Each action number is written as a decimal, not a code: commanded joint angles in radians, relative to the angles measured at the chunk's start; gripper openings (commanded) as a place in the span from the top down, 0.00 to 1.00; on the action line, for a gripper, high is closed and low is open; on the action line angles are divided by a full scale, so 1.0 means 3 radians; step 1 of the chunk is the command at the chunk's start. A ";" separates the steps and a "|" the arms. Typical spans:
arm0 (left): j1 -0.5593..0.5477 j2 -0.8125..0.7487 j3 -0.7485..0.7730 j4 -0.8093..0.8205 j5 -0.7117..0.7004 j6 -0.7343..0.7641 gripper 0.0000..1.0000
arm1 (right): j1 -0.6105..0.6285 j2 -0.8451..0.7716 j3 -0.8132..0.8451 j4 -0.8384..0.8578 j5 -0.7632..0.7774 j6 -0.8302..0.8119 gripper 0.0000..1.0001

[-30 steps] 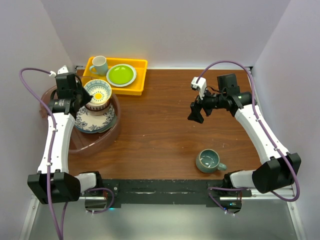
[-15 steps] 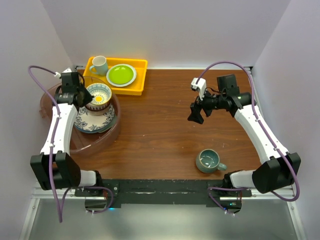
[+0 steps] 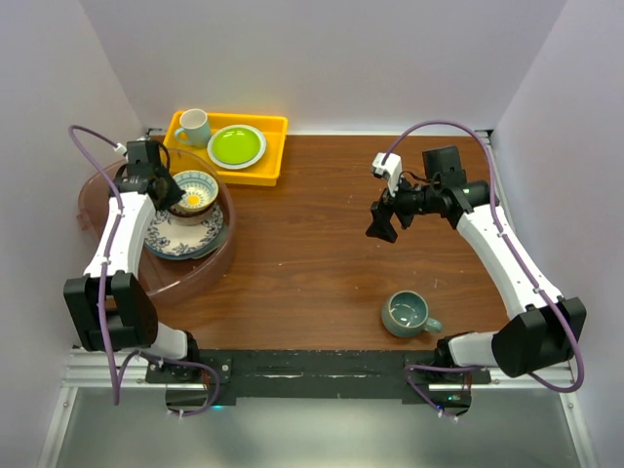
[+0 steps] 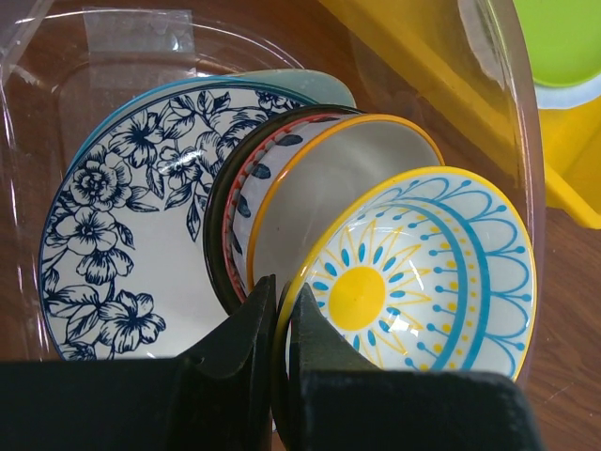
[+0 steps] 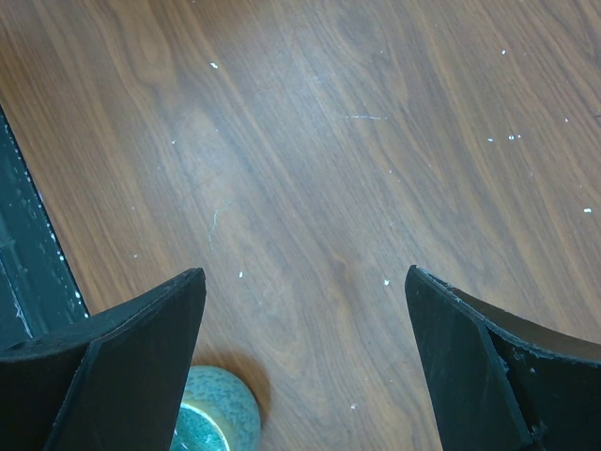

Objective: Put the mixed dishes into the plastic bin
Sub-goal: Place the bowl in the plastic bin, then pick up the cup at the center of the board.

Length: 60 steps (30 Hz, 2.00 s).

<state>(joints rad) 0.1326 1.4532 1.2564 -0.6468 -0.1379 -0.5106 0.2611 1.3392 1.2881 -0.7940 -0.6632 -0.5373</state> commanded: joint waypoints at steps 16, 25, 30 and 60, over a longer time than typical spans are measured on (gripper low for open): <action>0.0085 0.0131 0.0215 0.0172 -0.0077 0.0076 0.75 | -0.0022 -0.0072 0.0017 0.0044 0.0032 0.0032 0.08; 0.0115 -0.0002 0.0225 0.0126 -0.0067 0.0066 0.49 | -0.0027 -0.0077 0.0037 0.0009 0.0063 0.0001 0.08; 0.0126 -0.0150 0.0230 0.0070 -0.0067 0.0066 0.31 | -0.0032 -0.0077 0.0042 -0.0048 0.0109 -0.0055 0.08; 0.0141 -0.0876 0.0496 -0.0109 0.0725 0.0194 0.00 | -0.0057 -0.0061 -0.0008 -0.0554 0.0451 -0.0510 0.06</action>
<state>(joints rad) 0.1658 1.2209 1.3613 -0.6983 0.0059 -0.4786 0.2481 1.3392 1.2881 -0.9287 -0.5579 -0.6556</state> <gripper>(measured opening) 0.997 0.937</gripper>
